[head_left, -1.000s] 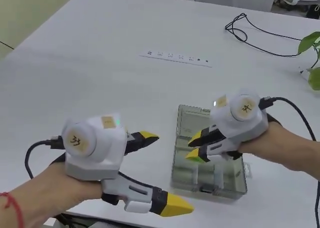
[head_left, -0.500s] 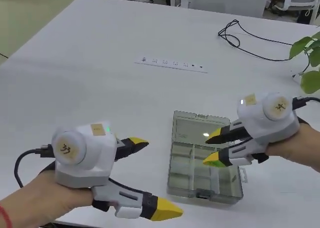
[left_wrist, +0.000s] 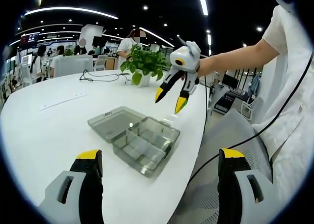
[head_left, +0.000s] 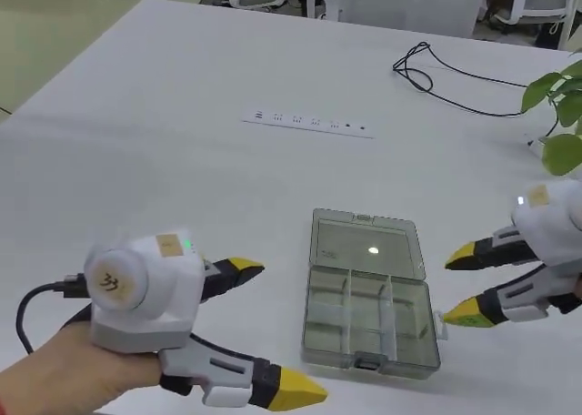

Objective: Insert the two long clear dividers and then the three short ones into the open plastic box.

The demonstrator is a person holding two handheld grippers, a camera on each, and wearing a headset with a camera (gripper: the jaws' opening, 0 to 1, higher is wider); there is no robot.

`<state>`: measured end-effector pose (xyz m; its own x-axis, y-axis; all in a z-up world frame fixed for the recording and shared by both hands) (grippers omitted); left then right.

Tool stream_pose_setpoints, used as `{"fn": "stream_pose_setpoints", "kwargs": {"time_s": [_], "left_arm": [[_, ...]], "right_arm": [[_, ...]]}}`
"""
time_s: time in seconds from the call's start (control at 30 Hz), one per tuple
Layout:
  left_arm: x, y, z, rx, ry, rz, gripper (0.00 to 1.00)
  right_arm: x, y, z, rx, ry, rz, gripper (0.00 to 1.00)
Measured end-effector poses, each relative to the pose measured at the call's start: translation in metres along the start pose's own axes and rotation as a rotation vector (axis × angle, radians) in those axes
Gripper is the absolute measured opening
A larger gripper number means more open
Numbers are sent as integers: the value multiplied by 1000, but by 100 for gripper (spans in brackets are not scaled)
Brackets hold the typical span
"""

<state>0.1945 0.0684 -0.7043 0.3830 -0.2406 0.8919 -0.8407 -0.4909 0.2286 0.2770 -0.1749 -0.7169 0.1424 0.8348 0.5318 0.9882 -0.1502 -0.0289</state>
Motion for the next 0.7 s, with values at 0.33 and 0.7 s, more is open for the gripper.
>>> {"fn": "stream_pose_setpoints", "kwargs": {"time_s": [0.33, 0.7], "left_arm": [[-1, -4, -1, 4, 0, -12, 100], [-3, -6, -1, 11, -1, -25, 100]], "right_arm": [[-59, -1, -9, 24, -148, 2, 50], [-92, 10, 4, 47, -284, -114, 46]]}}
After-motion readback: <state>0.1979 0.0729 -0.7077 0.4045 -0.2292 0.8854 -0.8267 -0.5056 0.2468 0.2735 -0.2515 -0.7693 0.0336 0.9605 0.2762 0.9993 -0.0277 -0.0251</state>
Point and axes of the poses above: the centre of the closed fingertips' face, and the gripper's own axes: z roughly forward along the fingers, y roughly to its right, x roughly out of its top, the point moved 5 cm from there along -z, roughly backward along the fingers, and after that the axes turned 1 degree about x, right-handed, at the moved point
